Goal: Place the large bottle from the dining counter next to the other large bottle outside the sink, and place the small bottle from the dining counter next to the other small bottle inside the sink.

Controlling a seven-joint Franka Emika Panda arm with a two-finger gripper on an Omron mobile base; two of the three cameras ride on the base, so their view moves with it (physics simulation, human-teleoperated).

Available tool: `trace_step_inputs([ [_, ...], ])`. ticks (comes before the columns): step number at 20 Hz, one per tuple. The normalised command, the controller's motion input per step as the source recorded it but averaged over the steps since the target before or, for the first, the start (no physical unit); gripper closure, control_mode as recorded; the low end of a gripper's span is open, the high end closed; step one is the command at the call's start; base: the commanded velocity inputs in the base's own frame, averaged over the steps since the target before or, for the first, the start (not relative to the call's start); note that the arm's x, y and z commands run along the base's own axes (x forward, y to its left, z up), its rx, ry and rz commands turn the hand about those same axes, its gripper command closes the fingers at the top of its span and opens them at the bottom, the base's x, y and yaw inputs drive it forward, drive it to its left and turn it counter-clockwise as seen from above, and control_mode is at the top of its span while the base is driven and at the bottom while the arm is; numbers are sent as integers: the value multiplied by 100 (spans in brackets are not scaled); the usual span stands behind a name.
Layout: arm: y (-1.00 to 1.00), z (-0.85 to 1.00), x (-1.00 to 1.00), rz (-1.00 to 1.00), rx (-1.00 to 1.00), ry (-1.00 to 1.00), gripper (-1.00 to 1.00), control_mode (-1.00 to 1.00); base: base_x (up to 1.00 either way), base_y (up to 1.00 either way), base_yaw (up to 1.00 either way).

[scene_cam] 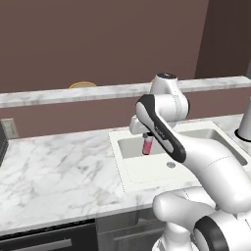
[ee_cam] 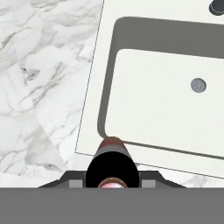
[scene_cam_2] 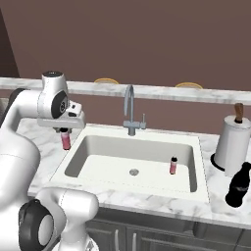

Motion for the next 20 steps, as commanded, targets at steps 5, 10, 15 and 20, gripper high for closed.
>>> trace_step_inputs([
  [5,0,0,0,0,0,0,100,100,0,0,0],
  [10,0,0,0,0,0,0,100,-100,0,0,0],
  [15,0,0,43,0,0,3,100,-100,0,0,0],
  [20,-14,0,67,1,0,7,100,-100,0,0,0],
])
